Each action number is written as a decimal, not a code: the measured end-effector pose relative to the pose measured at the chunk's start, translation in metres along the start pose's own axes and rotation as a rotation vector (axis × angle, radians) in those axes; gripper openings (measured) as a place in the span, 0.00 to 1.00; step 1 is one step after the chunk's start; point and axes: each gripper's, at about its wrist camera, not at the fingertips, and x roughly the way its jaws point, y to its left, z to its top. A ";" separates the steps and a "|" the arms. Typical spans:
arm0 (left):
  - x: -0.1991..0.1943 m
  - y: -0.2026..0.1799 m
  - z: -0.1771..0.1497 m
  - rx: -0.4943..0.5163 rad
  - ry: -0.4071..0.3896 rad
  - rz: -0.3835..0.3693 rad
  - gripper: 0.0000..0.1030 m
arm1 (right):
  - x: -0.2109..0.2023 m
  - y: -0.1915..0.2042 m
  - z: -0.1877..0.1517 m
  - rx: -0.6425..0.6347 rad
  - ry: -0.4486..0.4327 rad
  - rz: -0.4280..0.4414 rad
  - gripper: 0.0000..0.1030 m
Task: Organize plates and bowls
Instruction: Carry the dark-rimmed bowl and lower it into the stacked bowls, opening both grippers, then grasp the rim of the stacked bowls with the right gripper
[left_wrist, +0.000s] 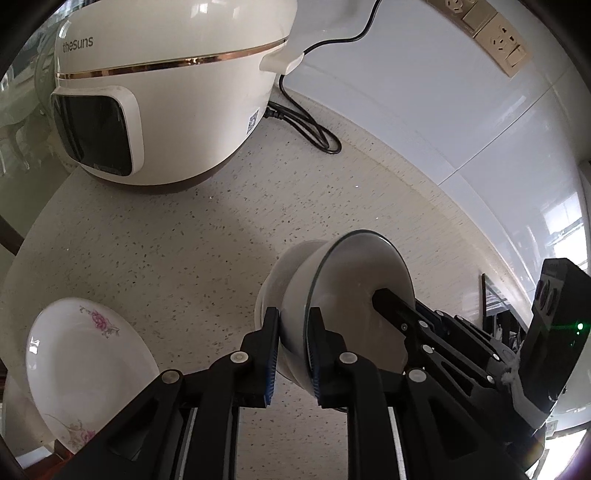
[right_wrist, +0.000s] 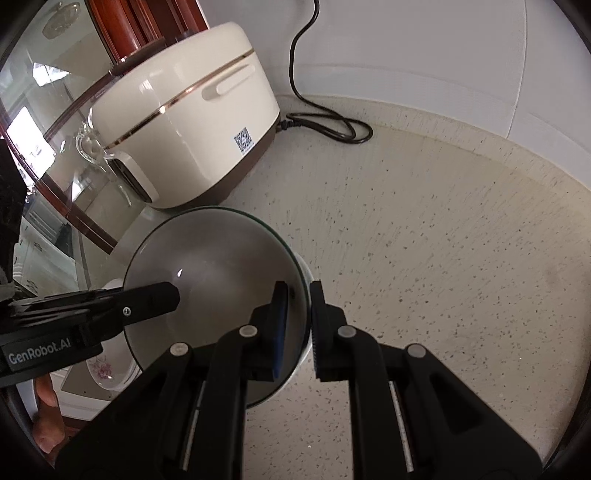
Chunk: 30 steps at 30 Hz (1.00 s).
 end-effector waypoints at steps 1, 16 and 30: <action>0.002 -0.001 0.000 0.010 -0.001 0.003 0.16 | 0.001 0.000 0.000 -0.002 -0.002 -0.005 0.14; -0.011 -0.010 -0.006 0.125 -0.090 0.125 0.53 | 0.001 0.002 0.000 -0.060 -0.023 -0.033 0.18; 0.049 0.052 -0.005 -0.119 0.090 -0.146 0.59 | 0.034 -0.022 -0.007 0.065 0.110 0.143 0.60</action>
